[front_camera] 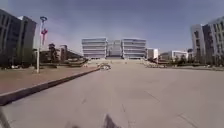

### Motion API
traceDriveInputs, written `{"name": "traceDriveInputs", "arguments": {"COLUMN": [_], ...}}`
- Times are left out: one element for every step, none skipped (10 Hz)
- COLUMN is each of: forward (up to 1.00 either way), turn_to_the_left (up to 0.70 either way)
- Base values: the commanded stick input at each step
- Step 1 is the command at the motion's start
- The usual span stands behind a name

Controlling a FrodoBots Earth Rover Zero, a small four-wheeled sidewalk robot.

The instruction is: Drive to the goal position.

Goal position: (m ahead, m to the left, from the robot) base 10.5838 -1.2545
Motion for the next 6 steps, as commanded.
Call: {"name": "traceDriveInputs", "arguments": {"forward": [1.00,1.00,1.00,1.00,1.00,1.00], "turn_to_the_left": [0.00,0.00,0.00,0.00,0.00,0.00]}}
